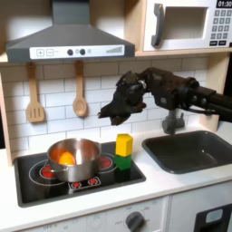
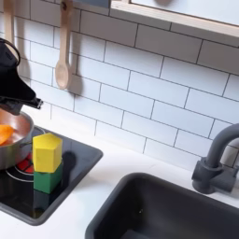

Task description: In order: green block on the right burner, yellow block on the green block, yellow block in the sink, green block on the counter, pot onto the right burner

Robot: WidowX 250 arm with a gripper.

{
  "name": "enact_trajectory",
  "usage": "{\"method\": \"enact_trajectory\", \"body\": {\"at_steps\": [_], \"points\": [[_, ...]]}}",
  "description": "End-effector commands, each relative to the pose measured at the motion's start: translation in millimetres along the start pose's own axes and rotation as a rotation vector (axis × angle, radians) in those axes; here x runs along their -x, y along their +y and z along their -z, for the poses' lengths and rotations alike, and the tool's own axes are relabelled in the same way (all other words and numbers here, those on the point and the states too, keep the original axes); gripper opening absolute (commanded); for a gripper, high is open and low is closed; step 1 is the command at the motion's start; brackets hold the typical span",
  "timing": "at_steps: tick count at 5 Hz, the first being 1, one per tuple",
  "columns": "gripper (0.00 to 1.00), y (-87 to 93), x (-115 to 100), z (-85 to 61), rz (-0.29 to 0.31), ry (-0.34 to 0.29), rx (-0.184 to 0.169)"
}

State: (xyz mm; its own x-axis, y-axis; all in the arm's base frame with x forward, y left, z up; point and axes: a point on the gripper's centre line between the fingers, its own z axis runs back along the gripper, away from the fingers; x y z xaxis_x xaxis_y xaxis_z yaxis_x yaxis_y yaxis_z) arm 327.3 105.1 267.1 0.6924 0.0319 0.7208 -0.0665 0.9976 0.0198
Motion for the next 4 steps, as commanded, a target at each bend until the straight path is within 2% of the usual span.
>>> {"method": "enact_trajectory", "body": {"at_steps": [1, 2, 3, 4], "points": [[0.0, 5.9, -23.4, 10.0, -0.026, -0.035, -0.003], [0.0, 12.3, -34.3, 15.5, -0.04, -0.054, -0.018], [0.0, 15.6, -48.7, 15.2, -0.052, -0.075, -0.007], [0.0, 16.2, -63.5, 7.2, -0.06, -0.139, 0.008]]}}
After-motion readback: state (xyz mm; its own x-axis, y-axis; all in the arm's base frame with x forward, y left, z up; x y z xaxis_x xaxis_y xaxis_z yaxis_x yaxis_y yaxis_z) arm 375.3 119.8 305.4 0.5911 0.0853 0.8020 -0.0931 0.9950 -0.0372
